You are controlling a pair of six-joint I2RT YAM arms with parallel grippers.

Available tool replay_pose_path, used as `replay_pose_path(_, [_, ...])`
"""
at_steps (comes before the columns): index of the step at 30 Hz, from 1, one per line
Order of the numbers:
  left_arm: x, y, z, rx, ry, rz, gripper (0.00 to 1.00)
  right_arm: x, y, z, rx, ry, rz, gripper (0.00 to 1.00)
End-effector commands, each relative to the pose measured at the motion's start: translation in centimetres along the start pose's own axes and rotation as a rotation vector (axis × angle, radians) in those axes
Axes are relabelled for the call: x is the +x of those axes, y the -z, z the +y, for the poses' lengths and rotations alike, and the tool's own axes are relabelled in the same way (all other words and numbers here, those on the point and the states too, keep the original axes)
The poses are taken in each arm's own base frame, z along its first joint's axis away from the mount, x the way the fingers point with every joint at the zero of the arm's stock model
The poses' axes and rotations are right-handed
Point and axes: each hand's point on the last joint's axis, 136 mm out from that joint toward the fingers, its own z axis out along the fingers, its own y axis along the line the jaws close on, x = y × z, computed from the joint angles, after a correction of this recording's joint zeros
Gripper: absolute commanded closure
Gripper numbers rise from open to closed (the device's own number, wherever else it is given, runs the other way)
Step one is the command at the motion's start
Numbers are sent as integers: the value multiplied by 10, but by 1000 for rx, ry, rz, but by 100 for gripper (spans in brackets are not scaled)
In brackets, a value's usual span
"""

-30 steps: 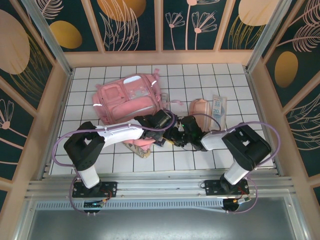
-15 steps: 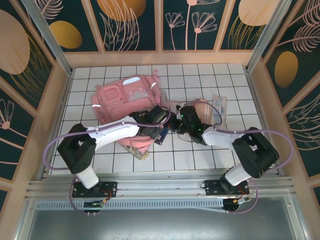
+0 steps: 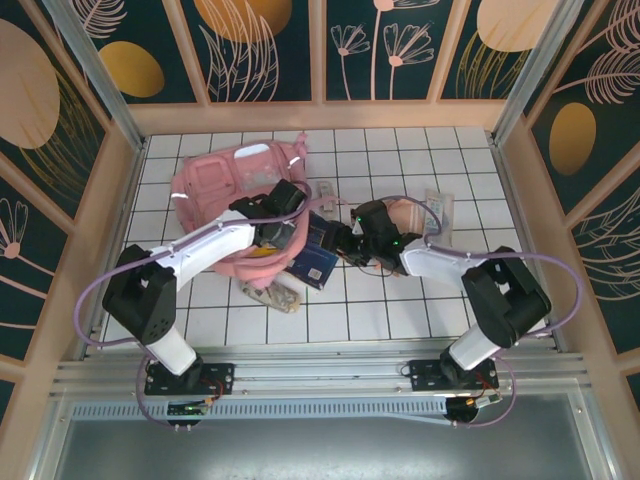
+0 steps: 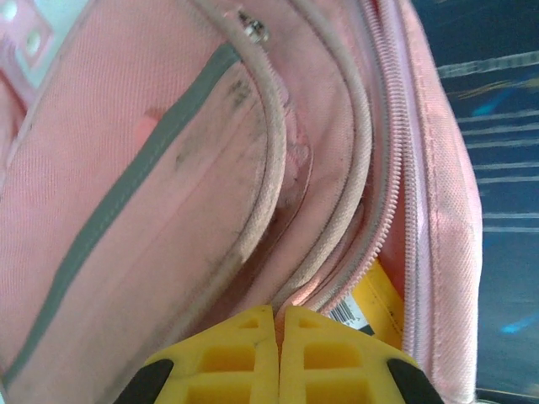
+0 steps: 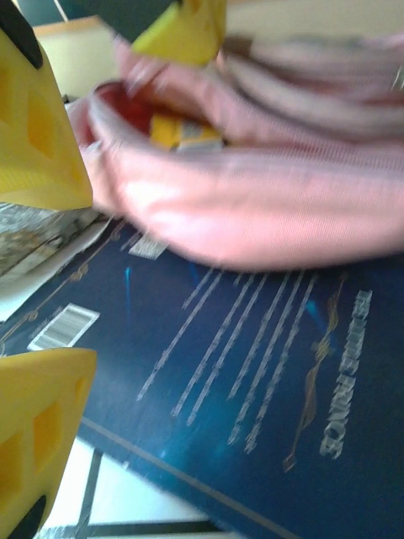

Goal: Pack the student bag

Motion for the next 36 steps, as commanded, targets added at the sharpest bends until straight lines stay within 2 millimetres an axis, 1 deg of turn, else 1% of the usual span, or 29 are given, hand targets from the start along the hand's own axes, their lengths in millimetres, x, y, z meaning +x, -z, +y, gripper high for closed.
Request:
replay_pose_path(1, [10,2,24,-74,10,35,100,-5,0,-2,33,-23,24,50])
replay_pose_path(2, [7,5,17,-24,23,29,91,-7,-2,-3,34,-29,26,49])
replay_pose_path(3, [3,8,11,18,39,23,70,-10,-3,-4,41,-34,29,48])
replay_pose_path(4, [-4,15,5,68,63,8,34,-12,-5,-4,42,-35,35,47])
replay_pose_path(5, [-13,25,-1,119,93,-19,6,-14,-6,-4,45,-35,38,47])
replay_pose_path(6, [-24,36,-5,161,121,-49,1,-16,-7,-5,51,-35,40,45])
replay_pose_path(8, [-47,62,-14,245,169,-112,1,-20,-9,-10,70,-49,46,44])
replay_pose_path(9, [-57,71,-17,271,181,-132,1,-22,-10,-15,84,-67,51,44])
replay_pose_path(10, [-65,78,-21,295,188,-146,1,-23,-11,-23,102,-92,55,44])
replay_pose_path(12, [-74,80,-28,324,191,-148,1,-25,-12,-35,132,-132,53,44])
replay_pose_path(13, [-76,75,-33,336,190,-140,1,-24,-11,-42,159,-152,51,43])
replay_pose_path(15, [-79,61,-47,381,195,-125,1,-24,-12,-47,190,-166,56,39])
replay_pose_path(16, [-81,49,-59,423,200,-107,1,-24,-13,-49,204,-171,60,39])
replay_pose_path(20, [-105,34,-103,635,246,-119,1,-24,-17,-50,213,-179,75,38])
replay_pose_path(22, [-110,23,-117,685,257,-102,1,-23,-17,-51,212,-192,75,38])
replay_pose_path(23, [-108,13,-121,685,257,-84,1,-22,-18,-51,207,-200,78,38])
replay_pose_path(24, [-106,5,-123,672,256,-64,1,-22,-19,-50,200,-206,79,38])
replay_pose_path(25, [-101,-5,-120,637,260,-39,1,-21,-20,-51,198,-212,81,38])
replay_pose_path(27, [-92,-23,-113,573,274,6,1,-21,-23,-52,194,-222,82,38])
replay_pose_path(29, [-84,-38,-100,492,294,36,1,-22,-28,-56,195,-238,77,38])
replay_pose_path(32, [-77,-53,-83,402,316,50,1,-24,-34,-59,183,-269,59,38])
replay_pose_path(36, [-70,-69,-67,380,368,68,3,-25,-37,-66,197,-311,34,39])
